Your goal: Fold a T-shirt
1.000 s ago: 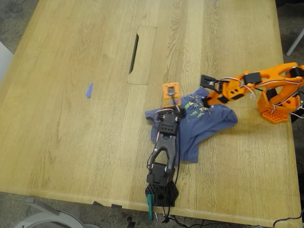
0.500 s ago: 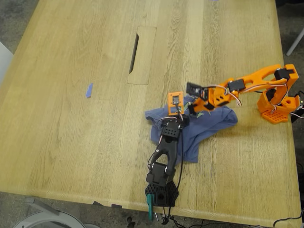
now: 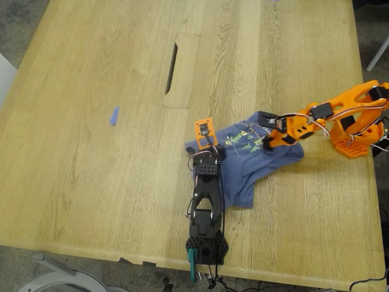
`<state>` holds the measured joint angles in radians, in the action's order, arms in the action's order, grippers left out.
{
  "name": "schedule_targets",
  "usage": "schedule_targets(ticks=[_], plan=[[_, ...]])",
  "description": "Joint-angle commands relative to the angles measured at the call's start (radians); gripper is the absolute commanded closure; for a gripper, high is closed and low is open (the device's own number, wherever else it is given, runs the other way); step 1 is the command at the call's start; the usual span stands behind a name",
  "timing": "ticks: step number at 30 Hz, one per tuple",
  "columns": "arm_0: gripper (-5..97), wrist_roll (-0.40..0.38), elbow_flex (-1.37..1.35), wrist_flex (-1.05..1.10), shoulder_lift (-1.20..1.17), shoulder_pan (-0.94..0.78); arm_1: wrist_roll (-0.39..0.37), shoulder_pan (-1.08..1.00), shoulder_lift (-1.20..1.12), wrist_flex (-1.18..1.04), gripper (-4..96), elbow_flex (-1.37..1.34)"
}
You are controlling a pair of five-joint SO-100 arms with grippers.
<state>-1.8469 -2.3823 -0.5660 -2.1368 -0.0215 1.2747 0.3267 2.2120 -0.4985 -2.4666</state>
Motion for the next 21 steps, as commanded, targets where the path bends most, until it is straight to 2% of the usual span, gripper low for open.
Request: schedule_targets(ticks=[1,6,14,21], plan=[[92,0.0,0.014,0.025,-0.009,-0.072,-0.005,-0.021,0.12,-0.048,91.3,-0.048],[91,0.002,0.029,0.021,-0.032,-0.147,0.003,-0.089,0.276,-0.135,91.3,-0.118],[91,0.005,0.106,-0.046,-0.114,-0.281,0.032,-0.284,0.403,-0.227,91.3,-0.087],[92,0.011,0.048,-0.083,-0.253,-0.414,0.049,-0.474,0.555,-0.284,91.3,-0.117]])
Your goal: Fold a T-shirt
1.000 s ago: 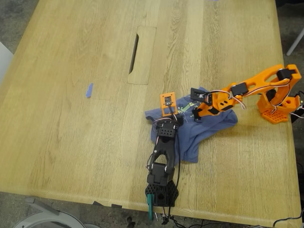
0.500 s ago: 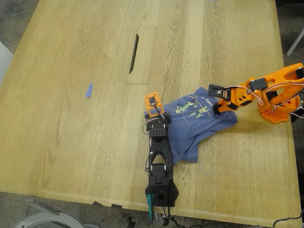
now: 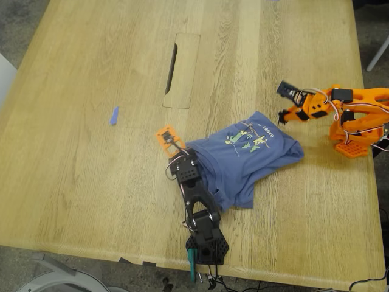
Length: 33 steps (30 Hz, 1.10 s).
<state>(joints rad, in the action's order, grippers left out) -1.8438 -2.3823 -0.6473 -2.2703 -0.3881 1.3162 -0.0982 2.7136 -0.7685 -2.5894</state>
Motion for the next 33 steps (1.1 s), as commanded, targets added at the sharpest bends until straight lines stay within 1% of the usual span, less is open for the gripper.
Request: schedule_targets(ticks=[1,5,12,16,17,20,23,24,25,28,30,33], plan=[[92,0.009,0.028,-0.002,-0.146,-0.066,0.011,-0.083,0.089,-0.028,91.3,-0.009],[92,0.018,-0.092,-0.002,-0.272,-0.147,0.023,-0.238,0.247,-0.091,91.3,-0.091],[92,0.084,-0.376,-0.026,-0.595,-0.324,0.069,-0.598,0.52,-0.156,91.3,-0.256],[92,0.074,-0.506,-0.072,-0.805,-0.413,0.089,-0.834,0.687,-0.196,91.3,-0.357],[92,0.072,-0.532,-0.077,-0.848,-0.43,0.094,-0.904,0.686,-0.196,91.3,-0.362],[92,0.077,-0.603,-0.089,-0.963,-0.468,0.097,-1.083,0.681,-0.067,91.3,-0.387],[92,0.132,-0.68,-0.089,-1.103,-0.514,0.097,-1.221,0.686,-0.089,91.3,-0.414],[92,0.14,-0.687,-0.137,-1.16,-0.526,0.097,-1.255,0.686,-0.072,91.3,-0.433],[92,0.144,-0.687,-0.17,-1.18,-0.545,0.095,-1.276,0.687,-0.06,91.3,-0.453],[92,0.192,-0.687,-0.172,-1.218,-0.607,0.097,-1.299,0.687,-0.014,91.3,-0.517],[92,0.199,-0.687,-0.179,-1.238,-0.652,0.104,-1.299,0.687,0.008,91.3,-0.558],[92,0.224,-0.686,-0.279,-1.316,-0.738,0.106,-1.335,0.687,0.032,91.3,-0.621]])
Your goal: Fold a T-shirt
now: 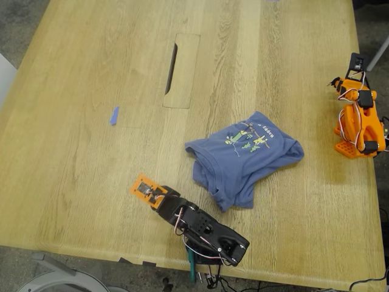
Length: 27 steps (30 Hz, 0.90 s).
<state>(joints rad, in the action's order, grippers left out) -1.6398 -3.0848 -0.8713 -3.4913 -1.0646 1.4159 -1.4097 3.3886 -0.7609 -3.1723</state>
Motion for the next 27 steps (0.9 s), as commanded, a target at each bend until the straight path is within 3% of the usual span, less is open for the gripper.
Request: schedule_targets(ticks=[1,9,23,27], plan=[[92,0.017,0.018,-0.092,-0.117,-0.083,0.006,-0.048,0.012,0.046,91.3,-0.058],[92,0.011,0.018,-0.14,-0.117,-0.278,0.005,-0.299,0.012,0.028,91.3,-0.091],[92,-0.206,0.018,-0.479,-0.117,-0.497,-0.032,-0.479,0.015,-0.224,91.3,-0.094],[92,-0.183,0.018,-0.526,-0.117,-0.495,-0.023,-0.528,0.015,-0.293,91.3,-0.095]])
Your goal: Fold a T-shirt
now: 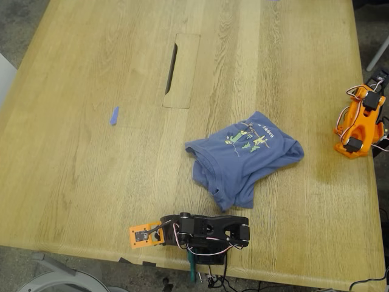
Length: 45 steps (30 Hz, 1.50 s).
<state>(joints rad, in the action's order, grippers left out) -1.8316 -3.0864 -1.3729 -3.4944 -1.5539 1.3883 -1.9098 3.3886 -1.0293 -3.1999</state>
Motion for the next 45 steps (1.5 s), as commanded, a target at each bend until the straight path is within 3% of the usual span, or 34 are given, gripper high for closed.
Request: schedule_targets(ticks=[1,5,10,14,19,24,25,28,45], plan=[[92,0.012,0.02,-0.048,-0.114,-0.006,0.005,-0.043,0.015,-0.041,91.3,-0.067],[92,0.055,0.02,-0.055,-0.114,-0.005,0.012,-0.097,0.015,-0.083,91.2,-0.067],[92,0.046,0.02,-0.055,-0.114,-0.002,0.12,-0.129,0.015,-0.17,91.2,-0.067],[92,0.046,0.02,-0.055,-0.114,0.005,0.135,-0.198,0.015,-0.163,91.2,-0.067],[92,0.046,0.02,-0.055,-0.114,0.008,0.029,-0.219,0.015,-0.198,91.2,-0.067],[92,0.046,0.02,-0.055,-0.114,0.008,0.011,-0.212,0.015,-0.196,91.2,-0.067],[92,0.044,0.02,-0.055,-0.114,0.008,0.041,-0.204,0.015,-0.198,91.2,-0.067],[92,0.044,0.02,-0.055,-0.114,0.008,0.275,-0.198,0.015,-0.227,91.1,-0.067],[92,0.044,0.02,-0.055,-0.114,0.008,0.276,-0.198,0.015,-0.227,91.0,-0.067]])
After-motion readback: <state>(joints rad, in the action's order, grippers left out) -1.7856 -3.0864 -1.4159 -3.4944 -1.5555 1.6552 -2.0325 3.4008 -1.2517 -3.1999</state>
